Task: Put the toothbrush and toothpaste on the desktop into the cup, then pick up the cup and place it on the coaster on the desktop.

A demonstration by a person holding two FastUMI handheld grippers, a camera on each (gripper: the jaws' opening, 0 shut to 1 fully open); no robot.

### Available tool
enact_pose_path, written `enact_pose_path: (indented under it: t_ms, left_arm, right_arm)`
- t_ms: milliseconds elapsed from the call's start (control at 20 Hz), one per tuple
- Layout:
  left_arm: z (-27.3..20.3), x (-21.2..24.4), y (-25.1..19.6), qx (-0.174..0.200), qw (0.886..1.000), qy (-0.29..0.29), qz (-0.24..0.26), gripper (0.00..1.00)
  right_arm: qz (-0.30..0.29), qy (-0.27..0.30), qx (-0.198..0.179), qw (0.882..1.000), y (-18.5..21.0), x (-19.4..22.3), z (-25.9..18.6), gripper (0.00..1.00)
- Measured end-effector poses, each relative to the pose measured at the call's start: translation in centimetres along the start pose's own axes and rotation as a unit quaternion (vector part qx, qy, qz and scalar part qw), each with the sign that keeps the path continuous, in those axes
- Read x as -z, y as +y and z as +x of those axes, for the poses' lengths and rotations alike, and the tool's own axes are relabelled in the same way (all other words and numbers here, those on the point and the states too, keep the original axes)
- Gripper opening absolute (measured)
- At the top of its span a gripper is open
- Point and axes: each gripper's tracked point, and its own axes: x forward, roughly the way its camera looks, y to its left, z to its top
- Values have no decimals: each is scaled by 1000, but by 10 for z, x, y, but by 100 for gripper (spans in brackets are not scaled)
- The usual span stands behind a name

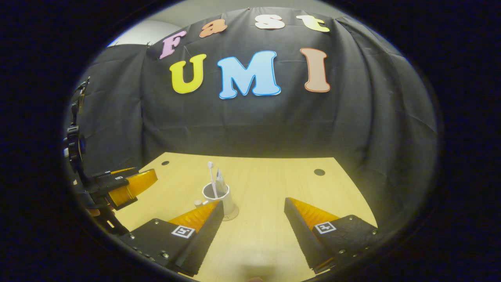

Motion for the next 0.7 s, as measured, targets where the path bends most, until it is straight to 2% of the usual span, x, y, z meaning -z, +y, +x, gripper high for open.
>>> enact_pose_path:
  t_ms: [50, 200, 250, 450, 500, 550, 700]
  left_arm:
    - [-5, -3, 1, 2, 1000, -4, 5, 100]
    - [-12, -9, 2, 18, 999, -15, 21, 100]
    - [-15, -11, 3, 25, 999, -17, 23, 94]
    - [-20, -10, 3, 48, 998, -20, 24, 94]
    - [-21, -10, 4, 51, 998, -20, 21, 100]
    - [-21, -9, 5, 55, 998, -20, 18, 100]
    - [-21, -15, 11, 51, 998, -25, 16, 100]
  right_arm:
    - [0, -3, 9, 1000, 0, 1, -4, 95]
    - [5, -14, 27, 1000, 3, -1, -14, 95]
    - [6, -18, 34, 999, 3, -2, -16, 95]
    - [1, -34, 51, 998, 7, -8, -29, 95]
    - [-1, -40, 55, 998, 9, -11, -32, 95]
    - [-1, -47, 58, 997, 10, -15, -36, 95]
    - [-6, -62, 63, 996, 13, -22, -41, 95]
